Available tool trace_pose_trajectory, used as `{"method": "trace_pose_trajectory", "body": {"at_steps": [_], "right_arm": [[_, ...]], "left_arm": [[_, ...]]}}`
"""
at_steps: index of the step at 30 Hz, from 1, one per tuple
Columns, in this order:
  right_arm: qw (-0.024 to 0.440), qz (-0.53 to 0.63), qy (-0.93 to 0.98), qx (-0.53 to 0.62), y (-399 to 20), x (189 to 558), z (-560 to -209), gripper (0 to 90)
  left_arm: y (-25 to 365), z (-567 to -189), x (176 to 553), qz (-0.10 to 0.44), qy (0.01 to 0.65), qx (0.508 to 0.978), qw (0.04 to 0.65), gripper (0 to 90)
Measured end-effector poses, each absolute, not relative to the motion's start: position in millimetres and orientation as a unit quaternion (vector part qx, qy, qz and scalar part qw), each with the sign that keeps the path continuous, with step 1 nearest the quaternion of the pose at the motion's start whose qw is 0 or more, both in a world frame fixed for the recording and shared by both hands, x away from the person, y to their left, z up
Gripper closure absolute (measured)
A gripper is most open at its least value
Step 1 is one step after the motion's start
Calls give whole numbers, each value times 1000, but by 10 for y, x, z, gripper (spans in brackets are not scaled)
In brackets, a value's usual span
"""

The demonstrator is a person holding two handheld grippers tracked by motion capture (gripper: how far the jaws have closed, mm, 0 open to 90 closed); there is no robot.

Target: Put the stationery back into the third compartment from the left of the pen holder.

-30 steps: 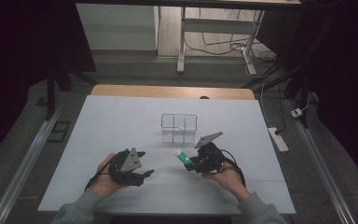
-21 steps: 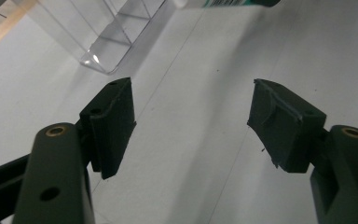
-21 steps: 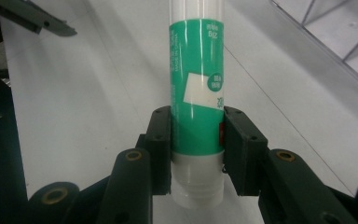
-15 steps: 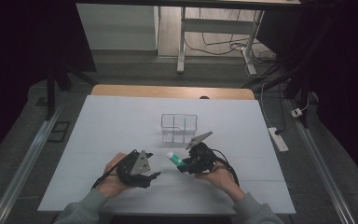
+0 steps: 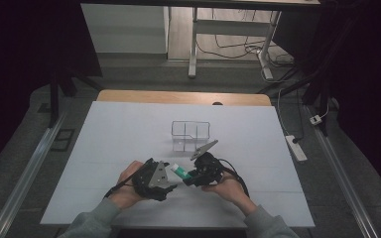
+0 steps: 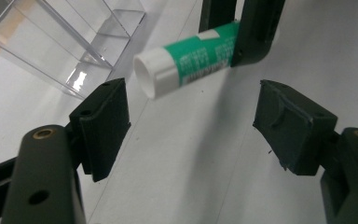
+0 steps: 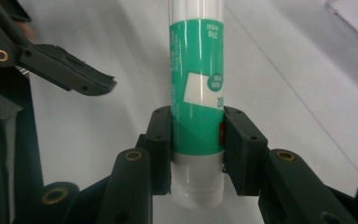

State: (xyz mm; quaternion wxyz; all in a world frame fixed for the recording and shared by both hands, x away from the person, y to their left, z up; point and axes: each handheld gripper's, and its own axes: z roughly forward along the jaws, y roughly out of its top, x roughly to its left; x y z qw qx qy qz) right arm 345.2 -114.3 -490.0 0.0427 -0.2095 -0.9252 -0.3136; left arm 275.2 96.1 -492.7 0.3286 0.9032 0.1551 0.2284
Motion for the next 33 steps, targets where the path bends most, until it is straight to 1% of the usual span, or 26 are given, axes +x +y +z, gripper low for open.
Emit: {"method": "trace_pose_trajectory", "body": {"at_steps": [7, 13, 16, 20, 23, 27, 28, 31, 33], "right_arm": [[59, -307, -928, -204, -1103, 3462, -4896, 641], [75, -295, -932, -195, -1065, 3456, -4909, 641], [84, -286, -936, -188, -1030, 3447, -4947, 641], [88, -285, -937, -181, -1020, 3442, -4943, 642], [96, -284, -937, -181, -1029, 3442, -4931, 642], [111, -304, -929, -178, -1052, 3457, -4896, 642], [114, -302, -930, -175, -1053, 3460, -4886, 643], [116, -309, -928, -173, -1051, 3452, -4889, 644], [117, -314, -926, -175, -1063, 3457, -4877, 644]], "left_arm": [[910, -4946, 2772, 235, 137, 910, 313, 252], [856, -4965, 2752, 246, 110, 916, 298, 305], [832, -4955, 2715, 254, 93, 916, 295, 308], [800, -4969, 2704, 256, 77, 923, 277, 315], [804, -4983, 2718, 252, 75, 926, 269, 358], [782, -5019, 2718, 245, 62, 933, 258, 451], [773, -5019, 2719, 244, 53, 936, 247, 471], [743, -5056, 2712, 243, 40, 942, 229, 555], [749, -5059, 2715, 241, 37, 942, 231, 589]]}}
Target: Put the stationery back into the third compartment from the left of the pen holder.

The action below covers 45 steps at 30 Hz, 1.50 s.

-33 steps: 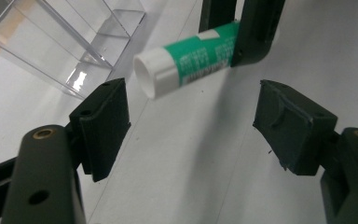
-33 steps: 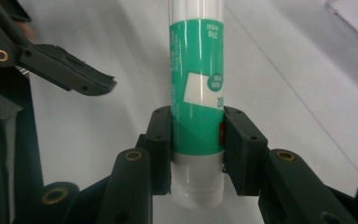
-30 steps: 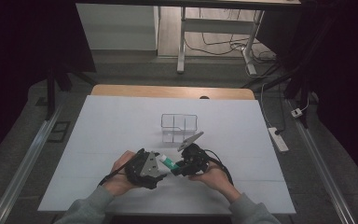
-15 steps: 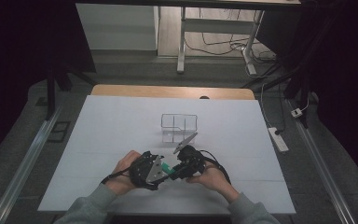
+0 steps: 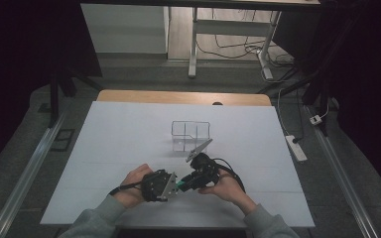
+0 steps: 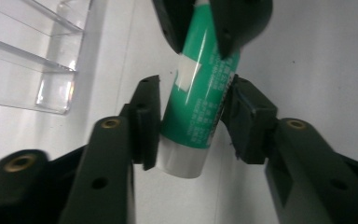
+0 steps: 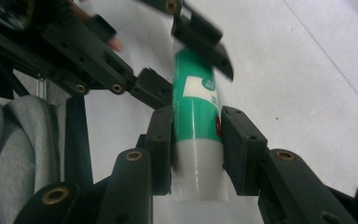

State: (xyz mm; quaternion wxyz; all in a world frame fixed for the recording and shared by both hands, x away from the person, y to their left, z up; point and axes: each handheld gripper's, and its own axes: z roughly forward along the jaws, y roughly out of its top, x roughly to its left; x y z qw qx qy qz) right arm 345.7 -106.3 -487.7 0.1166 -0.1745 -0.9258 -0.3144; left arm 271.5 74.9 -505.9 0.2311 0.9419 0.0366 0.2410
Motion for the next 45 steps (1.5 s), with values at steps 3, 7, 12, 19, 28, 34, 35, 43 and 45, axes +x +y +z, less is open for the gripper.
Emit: {"method": "trace_pose_trajectory", "body": {"at_steps": [3, 7, 12, 19, 28, 34, 35, 43, 45], "right_arm": [[120, -322, -922, -179, -1080, 3460, -4853, 642], [108, -351, -912, -184, -1115, 3466, -4815, 610], [73, -399, -893, -194, -1200, 3448, -4736, 471], [35, -457, -864, -208, -1349, 3451, -4677, 420], [10, -488, -847, -213, -1406, 3426, -4690, 366], [4, -501, -838, -214, -1395, 3413, -4702, 357], [4, -502, -838, -214, -1388, 3409, -4704, 355], [3, -516, -828, -221, -1361, 3398, -4735, 360], [3, -524, -822, -222, -1358, 3394, -4729, 371]], "left_arm": [[770, -5051, 2722, 234, 38, 942, 238, 609], [801, -5040, 2734, 231, 46, 939, 250, 647], [895, -5041, 2803, 223, 89, 931, 275, 652], [1076, -4975, 2911, 216, 151, 912, 313, 652], [1266, -4911, 2992, 213, 213, 879, 370, 652], [1269, -4904, 2990, 207, 221, 870, 390, 652], [1261, -4906, 2988, 206, 220, 870, 389, 652], [1193, -4871, 2922, 205, 207, 860, 419, 651], [1173, -4876, 2914, 202, 205, 859, 423, 651]]}}
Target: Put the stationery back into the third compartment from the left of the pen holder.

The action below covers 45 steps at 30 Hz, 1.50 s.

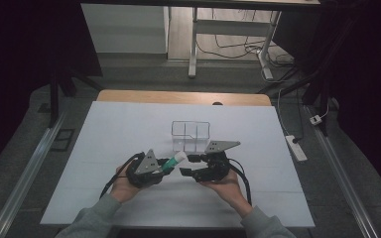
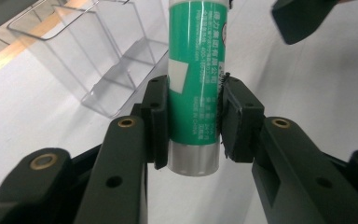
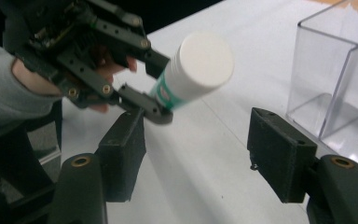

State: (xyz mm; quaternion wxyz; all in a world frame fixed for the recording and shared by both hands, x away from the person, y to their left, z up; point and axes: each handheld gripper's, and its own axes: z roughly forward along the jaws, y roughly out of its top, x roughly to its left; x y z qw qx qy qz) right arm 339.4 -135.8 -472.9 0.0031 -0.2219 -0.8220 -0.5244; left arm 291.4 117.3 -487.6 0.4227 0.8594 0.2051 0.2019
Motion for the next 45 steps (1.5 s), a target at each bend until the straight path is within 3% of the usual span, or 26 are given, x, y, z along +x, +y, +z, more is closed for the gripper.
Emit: {"method": "trace_pose_trajectory", "body": {"at_steps": [11, 16, 22, 26, 30, 45], "right_arm": [[5, -546, -808, -222, -1325, 3348, -4728, 575], [32, -559, -800, -216, -1340, 3370, -4728, 633], [16, -557, -804, -208, -1325, 3339, -4719, 638], [1, -555, -806, -207, -1342, 3325, -4697, 638], [-16, -556, -805, -208, -1377, 3323, -4671, 638], [-58, -566, -794, -214, -1553, 3364, -4503, 638]], "left_arm": [[1036, -4934, 2860, 198, 192, 864, 422, 650], [993, -4956, 2848, 204, 190, 867, 412, 649], [986, -4960, 2844, 206, 194, 865, 415, 626], [1006, -4939, 2848, 210, 207, 861, 415, 452], [1064, -4918, 2854, 204, 224, 859, 414, 360], [1526, -4960, 2740, 175, 276, 855, 403, 325]]}}
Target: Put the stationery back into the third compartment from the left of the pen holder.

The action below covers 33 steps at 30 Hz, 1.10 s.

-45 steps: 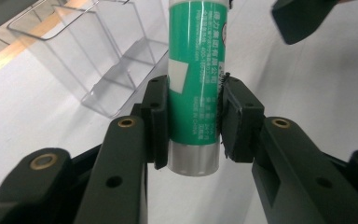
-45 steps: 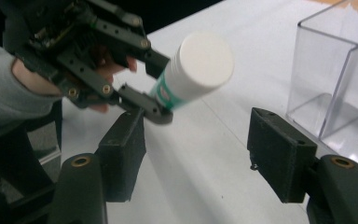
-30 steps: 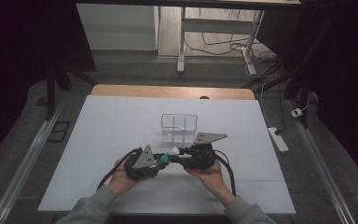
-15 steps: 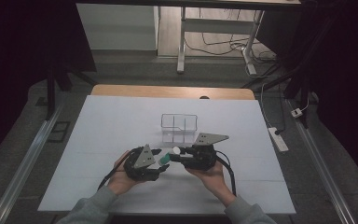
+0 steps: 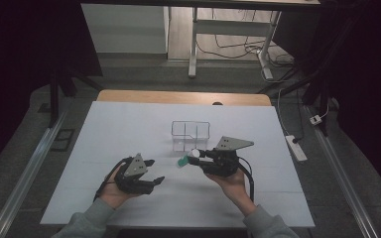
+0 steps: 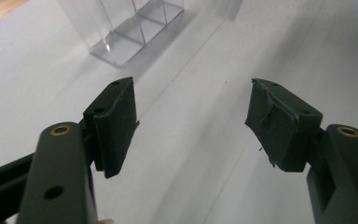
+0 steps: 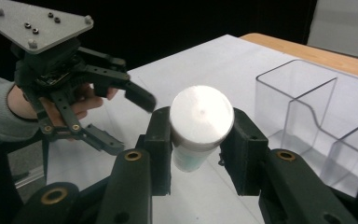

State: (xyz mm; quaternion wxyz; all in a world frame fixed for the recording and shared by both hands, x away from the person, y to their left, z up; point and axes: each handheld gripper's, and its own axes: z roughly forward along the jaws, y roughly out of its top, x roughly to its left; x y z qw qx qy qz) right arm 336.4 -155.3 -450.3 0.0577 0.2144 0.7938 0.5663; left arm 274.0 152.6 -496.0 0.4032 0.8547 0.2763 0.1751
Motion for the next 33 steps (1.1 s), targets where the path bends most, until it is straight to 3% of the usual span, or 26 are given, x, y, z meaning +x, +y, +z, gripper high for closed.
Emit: {"method": "trace_pose_trajectory", "body": {"at_steps": [17, 33], "right_arm": [[101, 574, 782, 223, -1716, 3378, -4312, 639], [165, 588, 751, 251, -1918, 3431, -3966, 638]], "left_arm": [[2102, -5056, 2640, 189, 339, 833, 394, 325], [2293, -5150, 2631, 183, 369, 823, 391, 320]]}}
